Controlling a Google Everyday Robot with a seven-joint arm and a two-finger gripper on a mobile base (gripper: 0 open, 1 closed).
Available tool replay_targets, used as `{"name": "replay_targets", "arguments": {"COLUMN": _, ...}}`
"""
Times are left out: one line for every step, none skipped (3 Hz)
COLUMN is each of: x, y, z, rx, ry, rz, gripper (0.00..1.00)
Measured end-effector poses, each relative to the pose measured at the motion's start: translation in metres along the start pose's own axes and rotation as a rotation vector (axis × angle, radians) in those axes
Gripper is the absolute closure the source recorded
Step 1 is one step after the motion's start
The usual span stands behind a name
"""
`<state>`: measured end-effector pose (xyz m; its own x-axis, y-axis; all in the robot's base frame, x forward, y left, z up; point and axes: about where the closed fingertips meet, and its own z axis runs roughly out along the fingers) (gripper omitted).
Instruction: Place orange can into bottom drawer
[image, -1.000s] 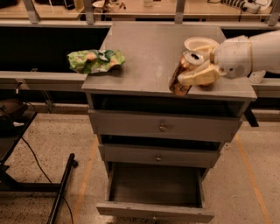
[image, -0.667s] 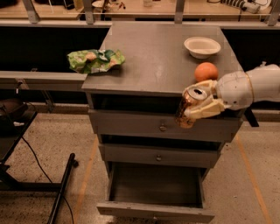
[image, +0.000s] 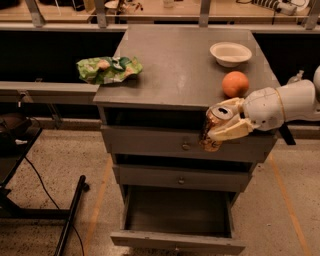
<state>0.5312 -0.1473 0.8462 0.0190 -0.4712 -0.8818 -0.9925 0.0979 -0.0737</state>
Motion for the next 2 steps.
{"name": "replay_targets", "arguments": {"x": 0.032, "y": 0.020, "z": 0.020, "rx": 0.046, "ry": -0.019, "rz": 0.017, "gripper": 1.00}}
{"name": "replay_targets", "arguments": {"x": 0.084, "y": 0.051, "z": 0.036, "rx": 0.151, "ry": -0.059, "rz": 0.025, "gripper": 1.00}}
